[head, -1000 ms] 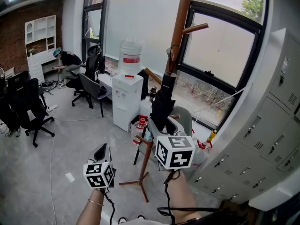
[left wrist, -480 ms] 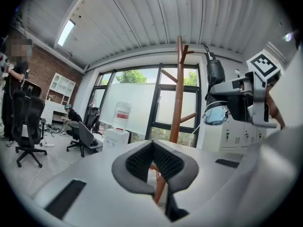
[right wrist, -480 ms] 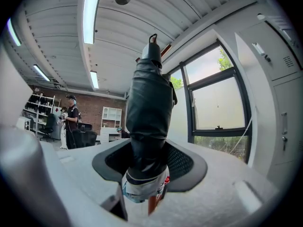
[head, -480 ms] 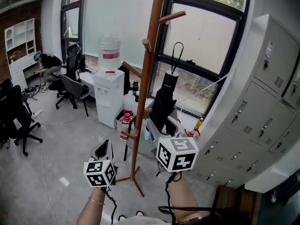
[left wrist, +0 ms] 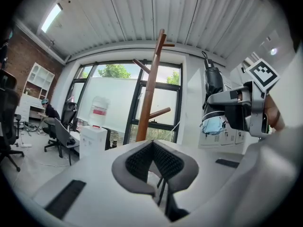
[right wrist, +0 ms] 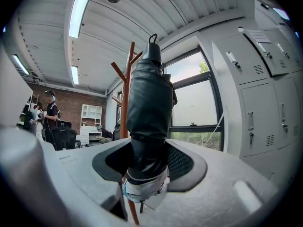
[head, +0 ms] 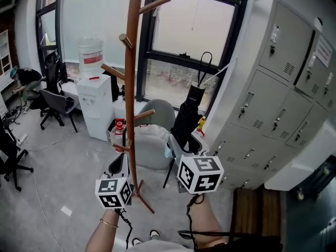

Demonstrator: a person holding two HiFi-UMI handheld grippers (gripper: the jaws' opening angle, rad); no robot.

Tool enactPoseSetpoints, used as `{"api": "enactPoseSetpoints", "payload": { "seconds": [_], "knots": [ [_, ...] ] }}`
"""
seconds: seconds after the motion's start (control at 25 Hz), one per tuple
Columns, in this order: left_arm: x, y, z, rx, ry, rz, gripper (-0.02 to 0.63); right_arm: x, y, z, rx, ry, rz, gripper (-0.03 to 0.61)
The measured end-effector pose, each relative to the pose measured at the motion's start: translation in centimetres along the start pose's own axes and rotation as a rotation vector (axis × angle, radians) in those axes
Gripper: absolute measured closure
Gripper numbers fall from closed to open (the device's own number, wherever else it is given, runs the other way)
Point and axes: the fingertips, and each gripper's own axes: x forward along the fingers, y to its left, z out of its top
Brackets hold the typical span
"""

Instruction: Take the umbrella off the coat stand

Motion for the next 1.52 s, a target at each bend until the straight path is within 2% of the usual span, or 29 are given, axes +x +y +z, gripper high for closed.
{"api": "enactPoseSetpoints", "payload": {
  "seconds": [0.2,0.44,0.8,1.16,1.52],
  "knots": [
    [1.8,-3.1,-0.9,0.005,0.020,-0.079,0.609,-2.2,-3.2,-1.9,0.008,0.043,-0.096,0.371],
    [3.6,-6.2,-2.1,0.017,0.051,-0.160,0.609,-4.5,-6.1,-4.4,0.022,0.049,-0.197,0.371],
    [6.1,-8.4,-5.0,0.070,0.106,-0.187,0.609,-7.7,-10.0,-9.0,0.032,0.069,-0.337,0.371],
    [7.5,-8.3,-8.0,0.101,0.157,-0.177,0.609,-9.0,-11.3,-13.6,0.023,0.103,-0.388,0.371],
    [7.9,-9.0,-8.5,0.118,0.171,-0.205,0.609,-9.0,-12.0,-15.1,0.052,0.117,-0.400,0.371]
  ]
}}
